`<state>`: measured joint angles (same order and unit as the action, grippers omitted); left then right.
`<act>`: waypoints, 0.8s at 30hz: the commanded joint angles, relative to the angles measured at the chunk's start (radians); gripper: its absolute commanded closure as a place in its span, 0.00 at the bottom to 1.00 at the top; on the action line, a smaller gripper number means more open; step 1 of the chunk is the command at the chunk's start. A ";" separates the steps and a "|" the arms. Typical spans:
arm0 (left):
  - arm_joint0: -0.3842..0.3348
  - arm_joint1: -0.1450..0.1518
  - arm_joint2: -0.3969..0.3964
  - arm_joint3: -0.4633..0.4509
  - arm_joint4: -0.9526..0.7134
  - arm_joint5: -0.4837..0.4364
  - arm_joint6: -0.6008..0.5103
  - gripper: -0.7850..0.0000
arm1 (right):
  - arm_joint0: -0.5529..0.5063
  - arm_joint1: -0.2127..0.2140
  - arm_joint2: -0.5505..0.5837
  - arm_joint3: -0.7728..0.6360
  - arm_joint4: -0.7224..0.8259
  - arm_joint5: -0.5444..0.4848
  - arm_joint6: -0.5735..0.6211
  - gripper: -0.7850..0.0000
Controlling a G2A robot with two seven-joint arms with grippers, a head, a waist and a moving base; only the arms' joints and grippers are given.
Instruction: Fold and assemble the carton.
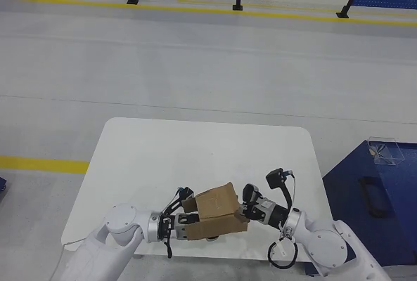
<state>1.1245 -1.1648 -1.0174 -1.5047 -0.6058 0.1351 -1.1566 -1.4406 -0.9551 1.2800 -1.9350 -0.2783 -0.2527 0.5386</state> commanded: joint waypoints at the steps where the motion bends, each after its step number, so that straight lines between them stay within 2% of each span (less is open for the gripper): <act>1: 0.000 0.000 -0.002 0.005 -0.009 0.002 0.006 1.00 | -0.005 0.000 0.006 0.000 0.002 -0.004 0.002 0.00; 10: 0.001 -0.001 -0.001 0.013 -0.038 0.009 0.029 1.00 | -0.013 -0.001 0.026 -0.003 0.011 -0.013 0.007 0.00; 16: 0.007 -0.001 -0.033 0.028 -0.086 0.002 0.094 1.00 | -0.070 0.005 0.125 -0.024 0.072 -0.065 -0.036 0.00; 19: 0.019 -0.001 -0.048 0.023 -0.069 -0.040 0.149 1.00 | -0.100 0.009 0.139 -0.038 0.045 -0.072 -0.003 0.00; 24: 0.033 -0.001 -0.041 0.002 -0.058 -0.055 0.160 1.00 | -0.079 0.002 0.079 -0.023 -0.063 -0.016 -0.014 0.00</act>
<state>1.1569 -1.1660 -1.0623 -1.4982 -0.6722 0.0824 -0.9947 -1.5287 -0.9515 1.3735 -1.9628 -0.3173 -0.2819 0.5328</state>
